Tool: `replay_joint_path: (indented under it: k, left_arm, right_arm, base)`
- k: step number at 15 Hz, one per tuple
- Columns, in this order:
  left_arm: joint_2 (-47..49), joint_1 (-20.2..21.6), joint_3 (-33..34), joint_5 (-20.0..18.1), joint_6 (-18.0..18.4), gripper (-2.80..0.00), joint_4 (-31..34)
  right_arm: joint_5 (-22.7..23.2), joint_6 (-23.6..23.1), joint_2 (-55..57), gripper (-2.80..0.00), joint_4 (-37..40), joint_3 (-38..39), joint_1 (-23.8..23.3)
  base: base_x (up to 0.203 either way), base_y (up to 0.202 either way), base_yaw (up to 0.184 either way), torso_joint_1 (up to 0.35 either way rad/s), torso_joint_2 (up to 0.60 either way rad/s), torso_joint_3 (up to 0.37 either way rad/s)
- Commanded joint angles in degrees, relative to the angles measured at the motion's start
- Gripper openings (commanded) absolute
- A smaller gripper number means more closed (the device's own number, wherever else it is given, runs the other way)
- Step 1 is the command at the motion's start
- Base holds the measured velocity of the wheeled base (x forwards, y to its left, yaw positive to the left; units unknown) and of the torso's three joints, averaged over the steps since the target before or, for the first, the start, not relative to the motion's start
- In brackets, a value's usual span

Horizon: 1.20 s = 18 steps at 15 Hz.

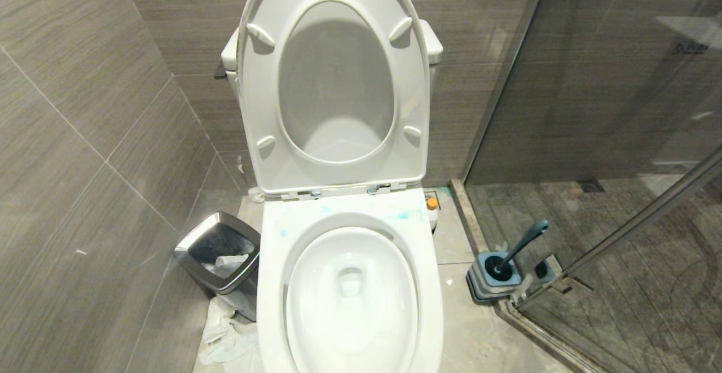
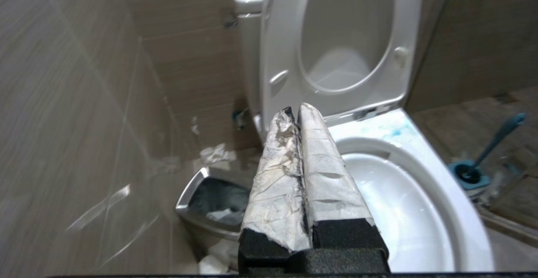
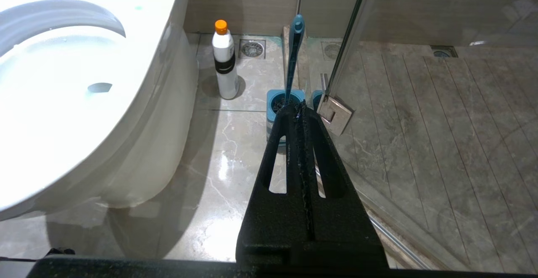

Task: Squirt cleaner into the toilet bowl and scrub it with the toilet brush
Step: Pour in the cleaning agent

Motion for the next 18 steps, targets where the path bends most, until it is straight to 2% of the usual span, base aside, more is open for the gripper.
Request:
replay_joint_path:
  k: [1, 4, 7, 11, 14, 18]
  left_arm:
    - [-4.7, -0.5, 5.3, 3.1, 0.6, -2.8, -0.2]
    - [-8.3, -1.7, 14.0, 6.7, 1.1, -2.8, -0.4]
    - [-17.4, -2.3, 24.1, 8.0, 2.0, -2.8, -0.4]
    - [-18.8, -2.5, 32.7, 10.4, 2.5, -2.8, -1.5]
    - [-18.8, -2.5, 37.4, 10.8, 5.9, -2.8, -4.4]
    - [-18.8, -2.5, 37.4, 10.3, 3.3, -2.8, -4.6]
  right_arm:
    - [0.0, 0.0, 0.1, -2.8, 0.0, 0.0, 0.0]
    - [0.0, -0.1, 0.1, -2.8, 0.0, 0.0, 0.0]
    - [0.0, -0.1, 0.1, -2.8, 0.0, 0.0, 0.0]
    - [0.0, -0.1, 0.1, -2.8, 0.0, 0.0, 0.0]
    - [0.0, 0.0, 0.1, -2.8, 0.0, 0.0, 0.0]
    - [0.0, -0.1, 0.1, -2.8, 0.0, 0.0, 0.0]
  base:
    - [0.0, 0.0, 0.0, 0.0, 0.0, 0.0]
    - [0.0, 0.0, 0.0, 0.0, 0.0, 0.0]
    - [0.0, 0.0, 0.0, 0.0, 0.0, 0.0]
    - [0.0, 0.0, 0.0, 0.0, 0.0, 0.0]
    - [0.0, 0.0, 0.0, 0.0, 0.0, 0.0]
    - [0.0, 0.0, 0.0, 0.0, 0.0, 0.0]
